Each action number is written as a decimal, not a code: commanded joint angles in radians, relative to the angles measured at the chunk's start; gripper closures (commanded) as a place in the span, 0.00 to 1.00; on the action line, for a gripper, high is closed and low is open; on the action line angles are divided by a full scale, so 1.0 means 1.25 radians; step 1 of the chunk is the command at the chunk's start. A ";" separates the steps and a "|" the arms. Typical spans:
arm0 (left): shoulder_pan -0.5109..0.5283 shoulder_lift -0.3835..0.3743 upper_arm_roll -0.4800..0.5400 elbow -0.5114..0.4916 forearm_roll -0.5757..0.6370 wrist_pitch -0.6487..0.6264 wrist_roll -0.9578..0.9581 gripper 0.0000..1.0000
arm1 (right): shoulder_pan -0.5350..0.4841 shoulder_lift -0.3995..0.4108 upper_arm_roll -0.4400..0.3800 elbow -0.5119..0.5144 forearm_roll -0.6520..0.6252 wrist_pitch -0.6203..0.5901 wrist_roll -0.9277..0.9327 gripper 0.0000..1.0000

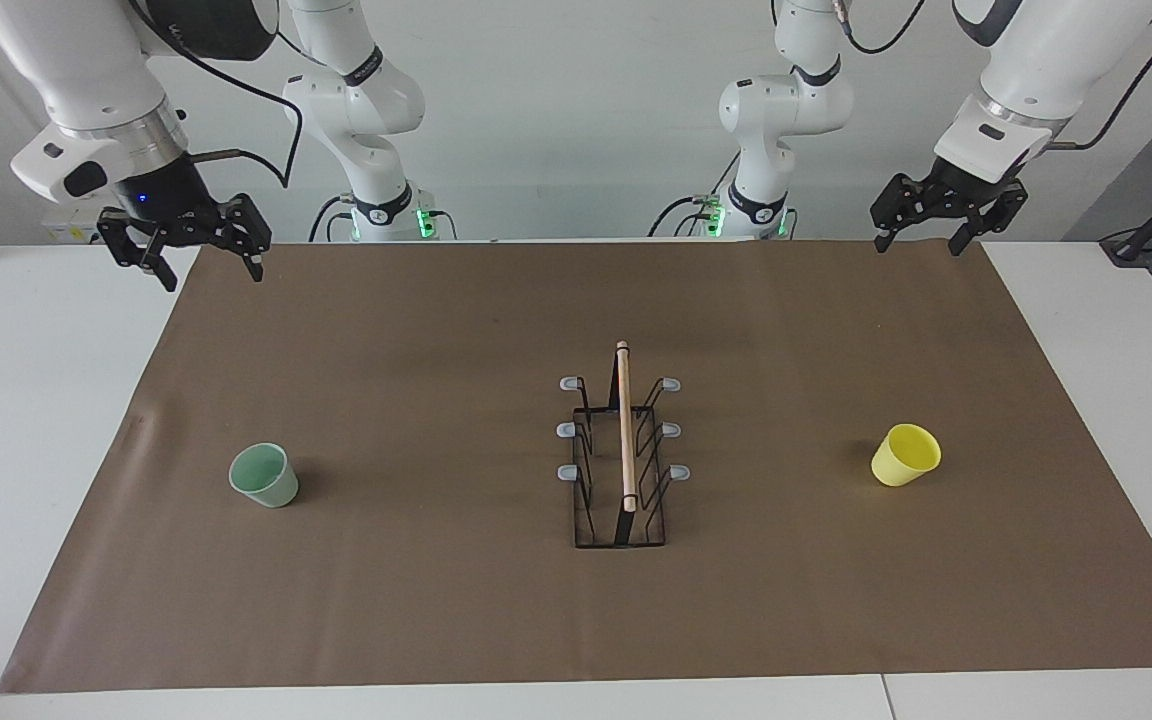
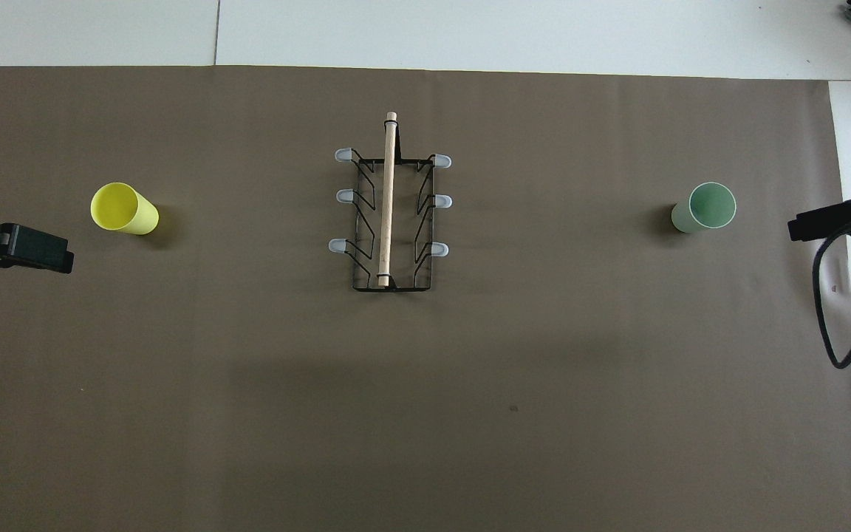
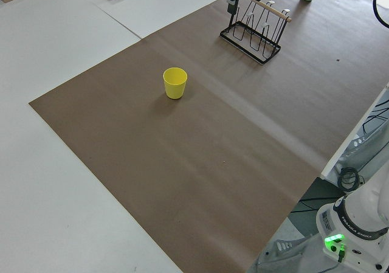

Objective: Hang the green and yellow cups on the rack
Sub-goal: 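Move the right gripper toward the green cup while the left gripper opens, then grasp the yellow cup with the left gripper while the right gripper grasps the green cup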

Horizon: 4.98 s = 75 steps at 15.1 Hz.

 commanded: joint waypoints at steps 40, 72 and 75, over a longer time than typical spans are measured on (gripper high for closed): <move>0.256 0.501 0.186 0.054 -0.677 0.181 -0.899 0.00 | 0.211 0.085 0.020 -0.188 -0.569 0.195 -0.662 0.00; 0.644 0.520 -0.311 -0.245 -0.875 0.477 -0.594 0.00 | 0.232 0.337 0.019 -0.355 -1.054 0.435 -0.365 0.00; 0.643 0.520 -0.319 -0.252 -0.898 0.494 -0.587 0.00 | 0.218 0.337 0.019 -0.361 -1.064 0.436 -0.364 0.00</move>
